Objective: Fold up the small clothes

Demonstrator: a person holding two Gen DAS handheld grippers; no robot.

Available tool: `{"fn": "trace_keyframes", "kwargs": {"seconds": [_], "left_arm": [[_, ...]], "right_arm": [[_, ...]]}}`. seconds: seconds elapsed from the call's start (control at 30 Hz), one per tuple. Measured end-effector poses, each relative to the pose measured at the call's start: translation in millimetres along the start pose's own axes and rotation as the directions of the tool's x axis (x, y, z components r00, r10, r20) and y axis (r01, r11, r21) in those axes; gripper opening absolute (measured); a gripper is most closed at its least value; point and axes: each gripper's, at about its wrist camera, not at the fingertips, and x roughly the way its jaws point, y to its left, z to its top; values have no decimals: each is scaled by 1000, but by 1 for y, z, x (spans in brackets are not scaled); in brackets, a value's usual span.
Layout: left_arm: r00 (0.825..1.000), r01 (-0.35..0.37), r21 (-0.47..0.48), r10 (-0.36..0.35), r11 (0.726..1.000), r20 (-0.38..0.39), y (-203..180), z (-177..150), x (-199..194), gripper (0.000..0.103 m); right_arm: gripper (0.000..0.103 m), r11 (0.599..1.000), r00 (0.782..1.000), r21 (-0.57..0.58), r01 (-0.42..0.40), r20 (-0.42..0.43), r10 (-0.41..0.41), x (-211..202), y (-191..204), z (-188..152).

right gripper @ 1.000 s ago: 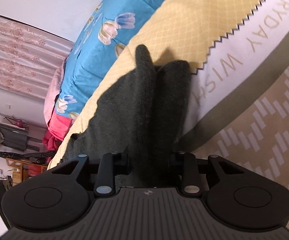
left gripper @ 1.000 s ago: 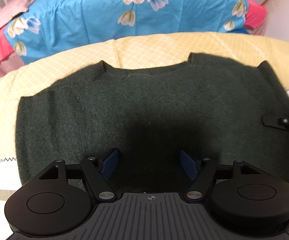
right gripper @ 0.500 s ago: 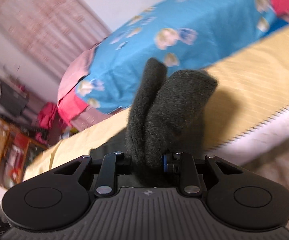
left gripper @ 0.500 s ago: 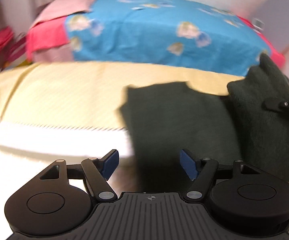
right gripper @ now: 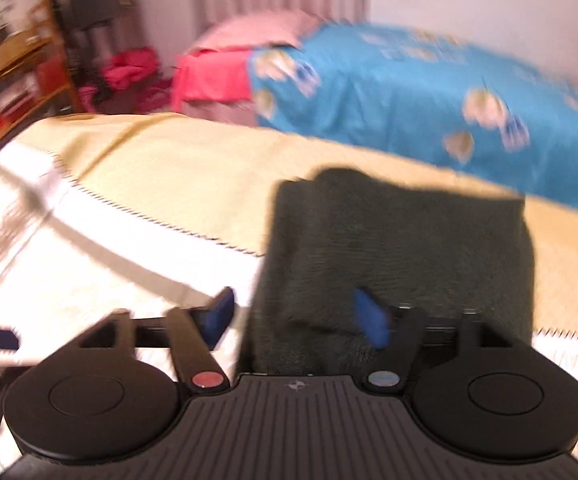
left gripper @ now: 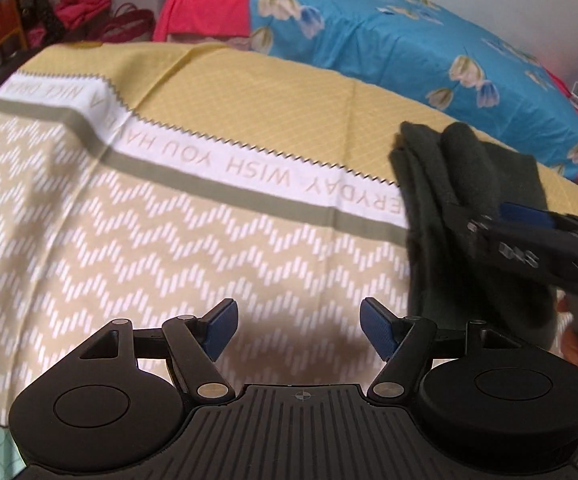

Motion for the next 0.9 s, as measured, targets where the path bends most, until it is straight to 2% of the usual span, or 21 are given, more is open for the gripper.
{"fn": "trace_keyframes", "kwargs": {"seconds": [0.17,0.27,0.3,0.33,0.37,0.4,0.43,0.57,0.67,0.7,0.8,0.9], "left_arm": [[1000,11,-35,-10,999,2,15,-6,-3,103],[1000,9,-32,-9,999,-3,17,-7,-2,103],[1000,8,-30,-8,1000,-6,16,-7,-2,103],[1000,10,-28,-10,1000,-10,15,-6,-2,103],[1000,14,-26,-14,1000,-10,14,-6,-2,103],[1000,17,-21,-17,1000,-10,14,-5,-2,103],[1000,18,-14,-19,1000,-10,12,-4,-2,103],[1000,19,27,-19,999,-8,1,6,0,103],[999,34,52,-34,998,1,-15,23,4,103],[999,42,66,-43,997,7,-23,29,6,103],[998,54,114,-56,992,17,-51,46,13,103],[996,81,155,-86,984,26,-81,61,17,103]], "right_arm": [[89,977,995,-202,66,83,-50,-43,16,-41],[86,950,992,-290,116,75,-98,-37,13,-66],[83,939,990,-315,138,69,-122,-28,12,-70],[72,927,987,-338,162,67,-148,-20,12,-71],[56,919,984,-351,179,66,-167,-13,11,-70],[47,919,983,-349,184,59,-175,-4,8,-66],[26,922,984,-342,179,56,-171,0,7,-62],[20,902,990,-408,140,80,-118,3,34,-52],[8,885,998,-462,65,34,-56,15,56,-64],[8,882,998,-468,55,11,-56,22,59,-68],[10,869,997,-489,81,37,-72,24,61,-75],[16,894,999,-448,30,44,-11,2,48,-75]]}}
